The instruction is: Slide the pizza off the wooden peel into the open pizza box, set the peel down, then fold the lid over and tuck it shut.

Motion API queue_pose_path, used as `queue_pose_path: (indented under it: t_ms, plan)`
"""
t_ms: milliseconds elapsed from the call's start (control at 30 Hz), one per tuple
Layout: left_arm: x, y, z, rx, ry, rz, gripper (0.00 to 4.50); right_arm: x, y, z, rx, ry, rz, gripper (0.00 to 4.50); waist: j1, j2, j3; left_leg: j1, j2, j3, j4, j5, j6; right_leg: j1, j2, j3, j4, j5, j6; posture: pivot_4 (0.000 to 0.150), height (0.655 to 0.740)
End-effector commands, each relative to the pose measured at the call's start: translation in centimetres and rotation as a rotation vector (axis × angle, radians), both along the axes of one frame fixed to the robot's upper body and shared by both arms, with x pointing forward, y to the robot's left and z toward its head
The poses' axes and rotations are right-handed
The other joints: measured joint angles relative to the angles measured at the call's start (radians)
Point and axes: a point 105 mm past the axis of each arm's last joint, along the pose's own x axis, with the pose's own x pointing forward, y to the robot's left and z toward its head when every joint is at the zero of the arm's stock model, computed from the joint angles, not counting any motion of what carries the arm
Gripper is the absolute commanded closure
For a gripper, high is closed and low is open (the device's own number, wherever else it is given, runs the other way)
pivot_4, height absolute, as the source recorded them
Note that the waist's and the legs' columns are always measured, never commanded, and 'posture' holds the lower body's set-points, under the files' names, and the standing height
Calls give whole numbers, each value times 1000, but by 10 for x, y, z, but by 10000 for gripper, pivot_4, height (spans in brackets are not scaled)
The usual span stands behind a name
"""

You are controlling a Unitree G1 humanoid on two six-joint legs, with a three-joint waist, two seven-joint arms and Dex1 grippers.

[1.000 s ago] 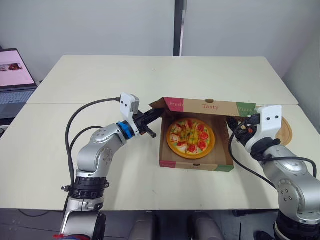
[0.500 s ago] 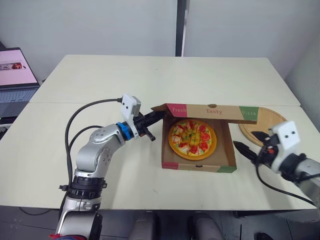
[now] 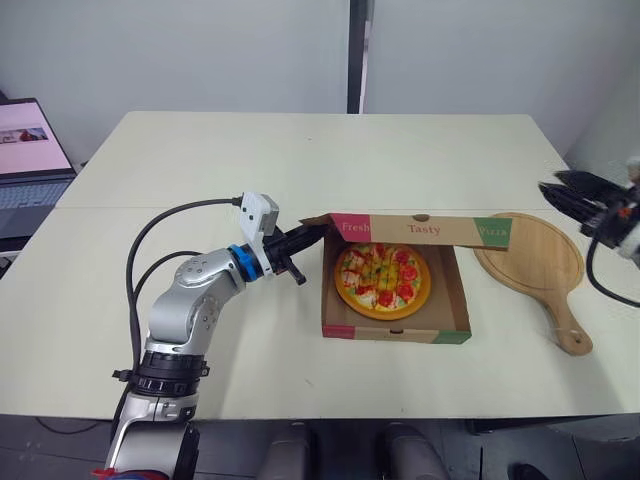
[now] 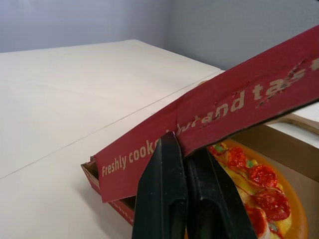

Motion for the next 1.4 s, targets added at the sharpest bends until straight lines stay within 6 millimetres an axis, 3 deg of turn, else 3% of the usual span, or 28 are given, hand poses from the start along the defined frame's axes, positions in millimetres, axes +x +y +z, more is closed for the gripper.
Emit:
queue_pose_path:
  t_ms: [33,167,367,467,767,933,1033,1167,1400]
  plan:
    - [-3,-3,1,14,-14,-27,45000,-1,25,-3,-51,31,116,44759,0,0,0,0,0,0,0,0,0,0,0,0,0,0,0,1500,7318]
    - [-5,-3,-1,41,-26,-39,45000,0,36,-17,-100,95,190,44759,2,0,0,-1,0,0,0,0,0,0,-1,0,0,0,0,1500,7318]
    - [-10,2,2,29,-33,-64,45000,-1,38,-21,-123,119,224,44759,1,0,0,-1,0,0,0,0,0,-1,-1,0,0,0,0,1500,7318]
    - [-14,4,4,30,-40,-92,38790,-1,39,-21,-125,121,229,45000,1,0,0,-1,0,0,0,0,0,-1,-1,0,0,0,0,1500,7318]
    - [-30,22,4,174,-46,-164,9887,0,42,-23,-134,123,245,45000,-1,0,0,-1,0,0,0,0,0,-2,-1,0,0,0,0,1500,7318]
    - [-45,42,17,213,81,-286,9887,0,45,-24,-138,124,257,45000,0,0,0,-1,0,0,0,0,0,-2,-1,0,0,0,0,1500,7318]
    - [-37,58,21,202,137,-257,11672,1,46,-24,-138,124,260,45000,0,0,0,-1,0,0,-1,0,0,-2,-1,0,0,0,0,1500,7318]
    - [-16,63,40,95,143,-165,21985,1,48,-25,-139,128,268,45000,3,0,1,-1,0,-1,0,0,0,-2,-1,-1,0,0,0,1500,7318]
    - [-5,35,33,167,109,-187,44641,2,50,-25,-146,129,275,45000,1,-1,1,-2,0,-1,0,0,0,-3,-1,0,0,0,0,1500,7318]
